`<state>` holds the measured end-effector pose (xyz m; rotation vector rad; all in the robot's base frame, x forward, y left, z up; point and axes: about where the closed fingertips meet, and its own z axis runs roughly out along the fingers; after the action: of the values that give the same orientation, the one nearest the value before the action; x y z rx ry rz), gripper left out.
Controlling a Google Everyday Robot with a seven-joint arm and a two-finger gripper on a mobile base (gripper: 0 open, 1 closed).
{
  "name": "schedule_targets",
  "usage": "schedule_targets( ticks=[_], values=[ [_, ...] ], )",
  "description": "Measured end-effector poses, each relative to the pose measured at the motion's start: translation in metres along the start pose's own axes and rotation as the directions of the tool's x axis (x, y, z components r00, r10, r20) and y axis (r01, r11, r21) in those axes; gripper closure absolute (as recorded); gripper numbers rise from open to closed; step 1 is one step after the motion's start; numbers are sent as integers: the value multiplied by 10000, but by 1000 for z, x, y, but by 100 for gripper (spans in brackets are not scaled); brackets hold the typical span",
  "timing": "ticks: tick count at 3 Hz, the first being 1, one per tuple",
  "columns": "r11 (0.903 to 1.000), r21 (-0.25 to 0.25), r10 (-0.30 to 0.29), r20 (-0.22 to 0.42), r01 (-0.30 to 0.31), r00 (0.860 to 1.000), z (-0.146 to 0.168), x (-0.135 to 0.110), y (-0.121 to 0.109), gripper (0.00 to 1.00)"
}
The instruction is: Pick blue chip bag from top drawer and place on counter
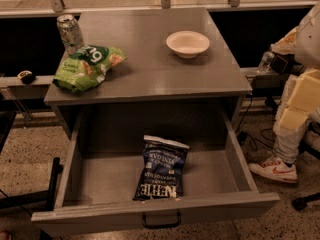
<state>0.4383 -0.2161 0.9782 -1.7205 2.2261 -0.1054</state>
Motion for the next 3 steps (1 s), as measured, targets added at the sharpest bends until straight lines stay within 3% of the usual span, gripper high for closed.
schedule_targets(
  ticks=[2,3],
  values=[
    [9999,-152,-62,228,66,9997,18,5,5,0],
    [9875,497,-1495,-63,1496,9887,-14,1,11,0]
  ],
)
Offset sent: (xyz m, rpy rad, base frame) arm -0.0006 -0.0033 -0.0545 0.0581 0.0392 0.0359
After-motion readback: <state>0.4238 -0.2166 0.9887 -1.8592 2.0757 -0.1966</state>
